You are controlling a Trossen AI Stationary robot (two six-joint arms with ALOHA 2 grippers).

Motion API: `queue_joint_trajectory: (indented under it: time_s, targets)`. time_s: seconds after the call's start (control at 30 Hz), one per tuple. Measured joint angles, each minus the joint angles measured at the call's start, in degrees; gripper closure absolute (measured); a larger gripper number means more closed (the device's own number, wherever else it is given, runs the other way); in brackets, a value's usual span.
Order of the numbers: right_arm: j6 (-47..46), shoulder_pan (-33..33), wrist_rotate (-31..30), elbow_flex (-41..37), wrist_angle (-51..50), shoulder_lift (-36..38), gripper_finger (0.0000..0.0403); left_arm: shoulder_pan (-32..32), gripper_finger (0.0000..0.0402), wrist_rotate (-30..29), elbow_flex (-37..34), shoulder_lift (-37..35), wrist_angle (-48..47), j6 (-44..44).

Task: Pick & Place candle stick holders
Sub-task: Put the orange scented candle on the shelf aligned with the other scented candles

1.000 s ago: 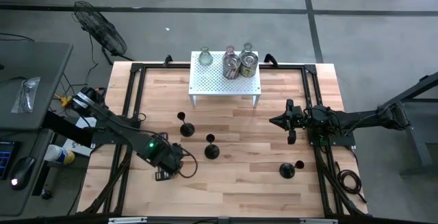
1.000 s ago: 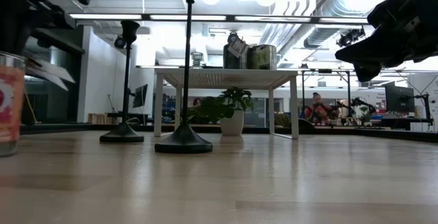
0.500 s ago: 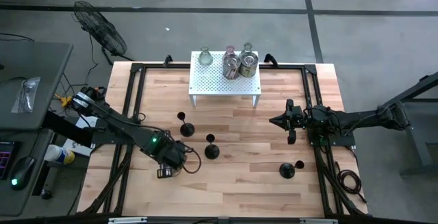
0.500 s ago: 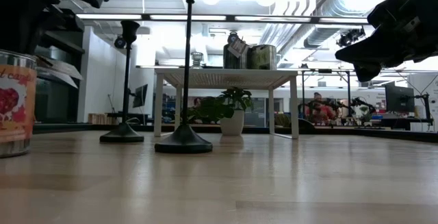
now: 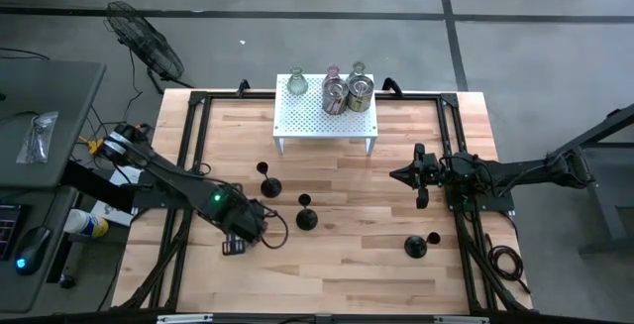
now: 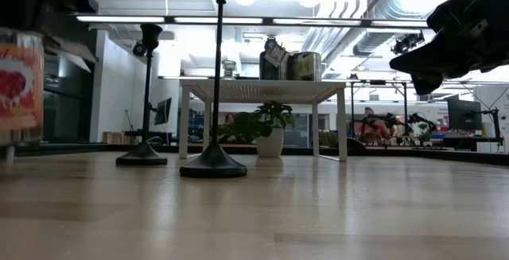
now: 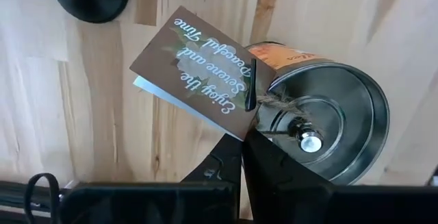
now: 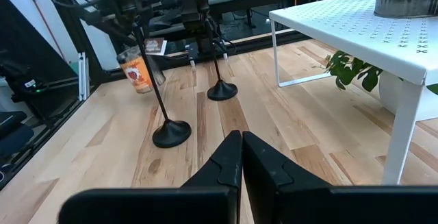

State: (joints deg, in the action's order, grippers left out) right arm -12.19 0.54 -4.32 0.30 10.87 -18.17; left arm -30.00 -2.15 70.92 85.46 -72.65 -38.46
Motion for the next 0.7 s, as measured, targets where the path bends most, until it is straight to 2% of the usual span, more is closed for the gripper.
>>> queue_joint_trajectory:
  time_s: [0.3, 0.7]
  targets:
    - [0.0, 0.0, 0.0, 0.0, -0.1, 0.0, 0.0398, 1.8, 0.0401, -1.4, 1.7, -3.4, -4.4, -0.8]
    - [0.0, 0.0, 0.0, 0.0, 0.0, 0.0, 0.0398, 10.4, 0.0401, -1.4, 1.7, -7.3, -10.5, -3.7]
